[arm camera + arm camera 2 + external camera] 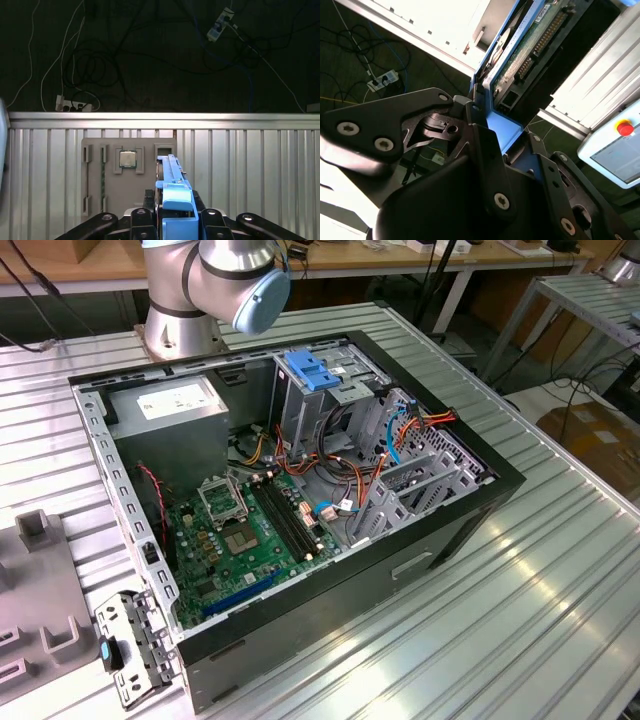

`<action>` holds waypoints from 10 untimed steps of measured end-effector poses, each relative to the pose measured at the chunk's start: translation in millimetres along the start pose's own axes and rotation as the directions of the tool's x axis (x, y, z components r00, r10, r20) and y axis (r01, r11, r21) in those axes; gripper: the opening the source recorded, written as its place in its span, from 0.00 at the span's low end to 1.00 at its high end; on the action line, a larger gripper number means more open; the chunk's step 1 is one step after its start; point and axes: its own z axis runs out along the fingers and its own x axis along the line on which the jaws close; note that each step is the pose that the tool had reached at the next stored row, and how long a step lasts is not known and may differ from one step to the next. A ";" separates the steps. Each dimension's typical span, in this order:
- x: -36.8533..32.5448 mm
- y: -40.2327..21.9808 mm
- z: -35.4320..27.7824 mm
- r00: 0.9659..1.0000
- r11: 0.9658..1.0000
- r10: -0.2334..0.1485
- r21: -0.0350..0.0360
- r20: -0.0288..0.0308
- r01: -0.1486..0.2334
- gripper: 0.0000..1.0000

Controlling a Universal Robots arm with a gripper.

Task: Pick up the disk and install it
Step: 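Pick up the disk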

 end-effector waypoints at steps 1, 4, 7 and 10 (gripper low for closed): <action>0.0 0.0 -0.1 1.000 1.000 0.000 0.000 0.000 0.000 0.37; 0.0 2.2 0.1 1.000 1.000 0.000 0.007 0.000 0.000 0.37; 0.0 2.5 0.1 1.000 1.000 0.000 0.008 0.000 0.000 0.37; 0.0 2.6 0.0 1.000 1.000 0.000 0.009 0.000 0.000 0.37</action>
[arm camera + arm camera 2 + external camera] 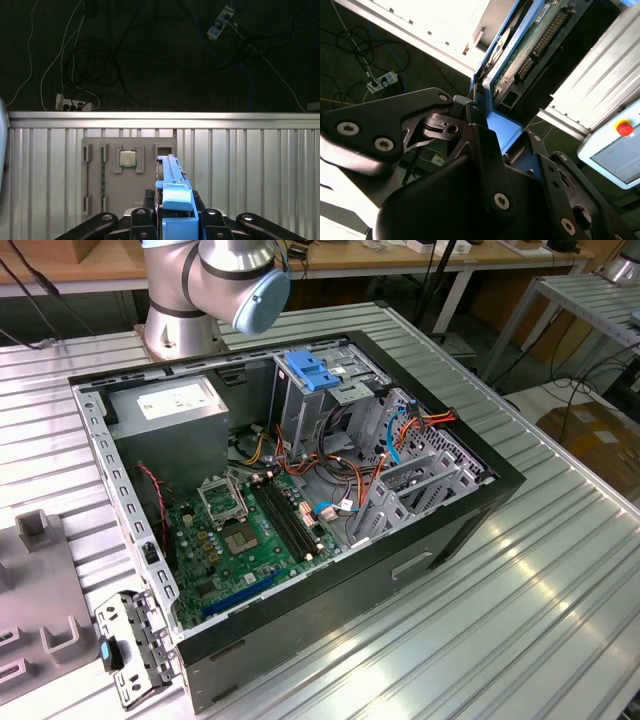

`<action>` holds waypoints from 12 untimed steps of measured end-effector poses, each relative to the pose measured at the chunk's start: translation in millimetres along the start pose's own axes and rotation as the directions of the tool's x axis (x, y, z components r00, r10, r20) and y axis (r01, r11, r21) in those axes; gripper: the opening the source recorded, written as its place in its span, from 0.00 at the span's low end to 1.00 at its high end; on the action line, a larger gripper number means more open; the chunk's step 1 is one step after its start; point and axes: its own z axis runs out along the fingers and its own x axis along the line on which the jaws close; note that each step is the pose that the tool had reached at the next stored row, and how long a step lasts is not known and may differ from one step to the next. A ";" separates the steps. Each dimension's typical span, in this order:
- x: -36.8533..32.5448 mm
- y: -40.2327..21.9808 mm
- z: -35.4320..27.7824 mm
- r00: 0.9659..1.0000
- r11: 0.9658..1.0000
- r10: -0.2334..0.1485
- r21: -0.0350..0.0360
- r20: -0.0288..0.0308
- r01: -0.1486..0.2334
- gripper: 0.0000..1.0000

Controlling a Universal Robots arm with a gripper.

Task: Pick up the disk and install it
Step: 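Pick up the disk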

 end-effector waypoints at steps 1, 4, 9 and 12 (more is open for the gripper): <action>0.0 0.0 -0.3 1.000 1.000 0.000 0.000 0.000 0.000 0.37; 0.0 0.1 -1.8 1.000 1.000 0.000 0.000 0.000 0.000 0.37; -0.1 0.2 -8.2 1.000 1.000 0.000 0.000 0.000 0.000 0.37; -0.1 0.3 -12.6 1.000 1.000 0.000 0.000 0.000 0.000 0.37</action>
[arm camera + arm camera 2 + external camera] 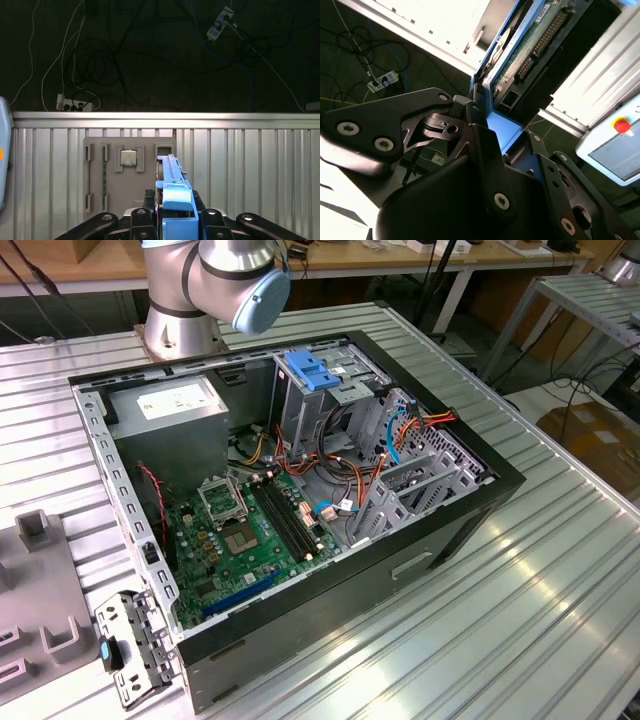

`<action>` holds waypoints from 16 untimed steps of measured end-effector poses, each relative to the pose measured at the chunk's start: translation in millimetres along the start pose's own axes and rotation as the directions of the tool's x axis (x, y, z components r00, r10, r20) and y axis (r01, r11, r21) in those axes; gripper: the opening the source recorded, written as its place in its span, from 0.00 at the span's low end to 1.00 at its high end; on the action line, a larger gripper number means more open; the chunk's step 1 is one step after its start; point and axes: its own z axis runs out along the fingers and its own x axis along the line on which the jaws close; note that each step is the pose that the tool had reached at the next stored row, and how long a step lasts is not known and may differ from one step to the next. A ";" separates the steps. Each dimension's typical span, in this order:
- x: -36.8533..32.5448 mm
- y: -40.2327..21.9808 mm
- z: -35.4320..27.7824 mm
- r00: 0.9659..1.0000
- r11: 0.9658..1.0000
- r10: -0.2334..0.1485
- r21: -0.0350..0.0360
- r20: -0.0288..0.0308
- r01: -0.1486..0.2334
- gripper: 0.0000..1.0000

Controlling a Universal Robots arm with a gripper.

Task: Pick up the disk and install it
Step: 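Pick up the disk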

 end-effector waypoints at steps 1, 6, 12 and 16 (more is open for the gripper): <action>0.0 0.0 -0.8 1.000 1.000 0.000 0.000 0.000 0.000 0.37; -0.1 0.1 -7.7 1.000 1.000 0.000 0.000 0.000 0.000 0.37; -0.2 0.2 -13.3 1.000 1.000 0.000 0.000 0.000 0.000 0.37; -0.2 0.4 -18.1 1.000 1.000 0.000 0.000 0.000 0.000 0.37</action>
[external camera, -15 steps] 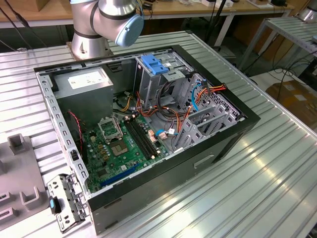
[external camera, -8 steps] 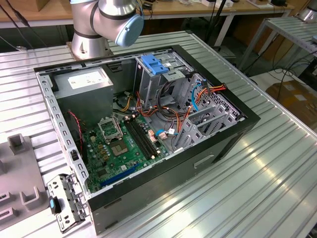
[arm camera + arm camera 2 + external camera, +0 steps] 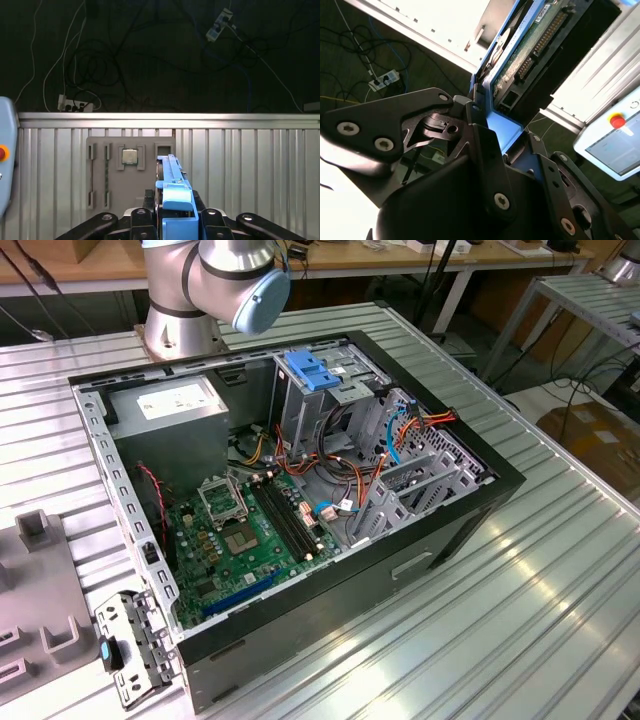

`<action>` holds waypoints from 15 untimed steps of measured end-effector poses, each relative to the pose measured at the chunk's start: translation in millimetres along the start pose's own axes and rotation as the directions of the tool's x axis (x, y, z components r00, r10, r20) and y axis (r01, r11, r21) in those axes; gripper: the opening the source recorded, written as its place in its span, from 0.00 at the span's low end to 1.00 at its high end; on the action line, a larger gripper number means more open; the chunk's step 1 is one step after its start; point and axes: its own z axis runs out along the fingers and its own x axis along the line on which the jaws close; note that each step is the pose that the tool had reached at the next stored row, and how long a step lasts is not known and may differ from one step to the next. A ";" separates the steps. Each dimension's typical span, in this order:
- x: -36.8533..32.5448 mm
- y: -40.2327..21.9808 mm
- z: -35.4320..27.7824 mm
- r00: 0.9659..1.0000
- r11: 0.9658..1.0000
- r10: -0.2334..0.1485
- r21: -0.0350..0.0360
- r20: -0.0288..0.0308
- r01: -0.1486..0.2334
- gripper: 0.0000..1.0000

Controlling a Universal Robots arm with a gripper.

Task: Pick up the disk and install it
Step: 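Pick up the disk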

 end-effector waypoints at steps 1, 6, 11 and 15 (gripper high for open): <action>0.0 0.1 -2.5 1.000 1.000 0.000 0.000 0.000 0.000 0.37; 0.0 0.1 -5.1 1.000 1.000 0.000 0.000 0.000 0.000 0.37; 0.0 0.1 -5.3 1.000 1.000 0.000 0.000 0.000 0.000 0.37; 0.0 -3.2 -5.4 1.000 1.000 0.000 0.000 0.000 0.000 0.37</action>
